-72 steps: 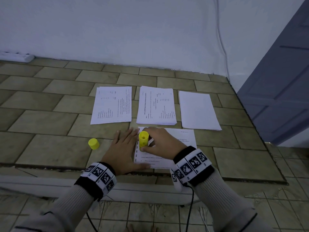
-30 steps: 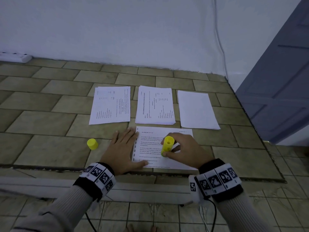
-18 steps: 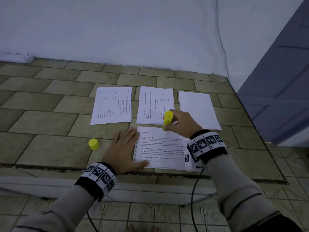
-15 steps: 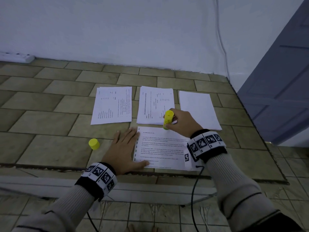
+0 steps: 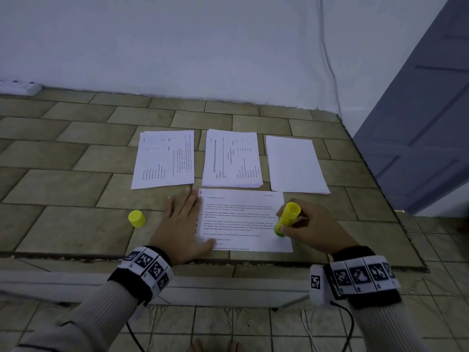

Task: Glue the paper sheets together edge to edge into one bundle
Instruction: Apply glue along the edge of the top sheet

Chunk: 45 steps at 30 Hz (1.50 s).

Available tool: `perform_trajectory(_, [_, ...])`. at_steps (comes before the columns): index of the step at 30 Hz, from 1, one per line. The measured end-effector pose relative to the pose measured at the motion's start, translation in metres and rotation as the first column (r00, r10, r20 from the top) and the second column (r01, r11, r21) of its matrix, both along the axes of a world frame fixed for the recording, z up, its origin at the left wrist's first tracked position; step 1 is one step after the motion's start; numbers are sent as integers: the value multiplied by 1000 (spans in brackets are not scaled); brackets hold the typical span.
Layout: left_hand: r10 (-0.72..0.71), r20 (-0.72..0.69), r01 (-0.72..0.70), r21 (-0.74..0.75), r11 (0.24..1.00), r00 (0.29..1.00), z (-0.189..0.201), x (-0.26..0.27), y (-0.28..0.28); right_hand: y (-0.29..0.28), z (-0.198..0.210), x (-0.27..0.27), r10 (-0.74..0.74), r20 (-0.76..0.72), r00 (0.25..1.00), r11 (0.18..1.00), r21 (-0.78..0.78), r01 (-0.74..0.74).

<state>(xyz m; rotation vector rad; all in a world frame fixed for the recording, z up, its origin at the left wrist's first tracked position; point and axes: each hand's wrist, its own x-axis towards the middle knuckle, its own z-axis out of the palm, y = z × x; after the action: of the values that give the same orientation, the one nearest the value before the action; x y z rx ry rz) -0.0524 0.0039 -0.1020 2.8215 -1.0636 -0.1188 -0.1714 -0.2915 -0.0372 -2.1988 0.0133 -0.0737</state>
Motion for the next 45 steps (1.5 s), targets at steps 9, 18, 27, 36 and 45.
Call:
perform_trajectory(9, [33,-54,-29,86,996,998,6,-3,-3,0,5,-8,13,-21,1000,997,-71,-15])
perform_trajectory(18, [31,-65,-26,74,997,997,5,-2,-2,-12,7,42,-27,24,999,973,-228,32])
perform_trajectory(27, [25,-60,-20,76,997,998,4,-2,-2,-21,8,80,-122,8,993,962,-247,120])
perform_trajectory(36, [23,-69,-19,57,998,997,2,-1,-2,-33,22,60,-327,-80,942,836,-489,249])
perform_trajectory(45, [15,-66,-12,44,999,998,3,-2,-1,-35,17,29,-356,-252,900,806,-571,158])
